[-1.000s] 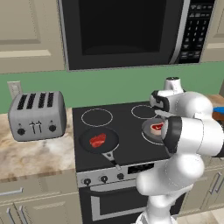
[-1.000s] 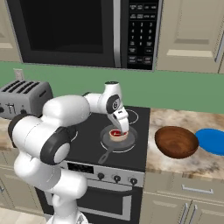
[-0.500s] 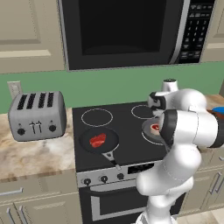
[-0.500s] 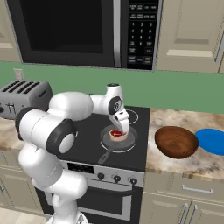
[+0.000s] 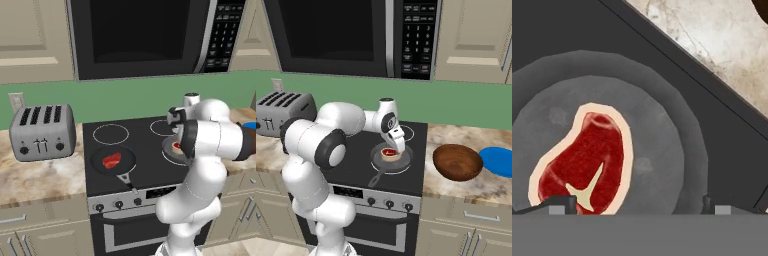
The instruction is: Place one of the steaks on the plate and the other in the bowl. Then place the bowl in the fridge.
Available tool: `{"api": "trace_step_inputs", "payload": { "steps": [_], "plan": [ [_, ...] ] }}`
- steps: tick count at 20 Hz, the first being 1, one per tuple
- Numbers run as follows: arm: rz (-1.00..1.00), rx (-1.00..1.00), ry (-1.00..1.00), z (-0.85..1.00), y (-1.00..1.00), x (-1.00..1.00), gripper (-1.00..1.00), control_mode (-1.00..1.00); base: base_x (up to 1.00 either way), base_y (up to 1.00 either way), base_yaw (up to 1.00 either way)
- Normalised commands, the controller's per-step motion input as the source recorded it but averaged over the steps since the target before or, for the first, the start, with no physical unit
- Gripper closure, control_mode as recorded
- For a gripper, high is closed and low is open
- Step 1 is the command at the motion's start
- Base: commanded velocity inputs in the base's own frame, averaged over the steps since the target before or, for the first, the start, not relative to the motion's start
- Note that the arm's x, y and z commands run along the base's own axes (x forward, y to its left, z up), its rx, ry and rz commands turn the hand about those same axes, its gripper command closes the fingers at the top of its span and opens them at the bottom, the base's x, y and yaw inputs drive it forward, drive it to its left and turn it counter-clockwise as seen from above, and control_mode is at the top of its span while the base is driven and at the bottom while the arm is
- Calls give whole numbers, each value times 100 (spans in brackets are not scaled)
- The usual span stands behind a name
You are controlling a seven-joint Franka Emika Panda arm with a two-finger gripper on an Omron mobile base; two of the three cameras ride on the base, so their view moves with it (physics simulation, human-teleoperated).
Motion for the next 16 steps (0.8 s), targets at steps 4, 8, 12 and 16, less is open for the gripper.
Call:
{"api": "trace_step_inputs", "payload": {
  "steps": [4, 8, 12, 16],
  "plan": [
    [2, 1, 0, -14, 0, 13, -100, -100, 0, 0, 0],
    [1, 0, 0, -23, 0, 11, -100, -100, 0, 0, 0],
    [0, 0, -1, -27, -3, 18, -100, -100, 0, 0, 0],
    [0, 0, -2, -23, -10, 15, -100, -100, 0, 0, 0]
  ]
}}
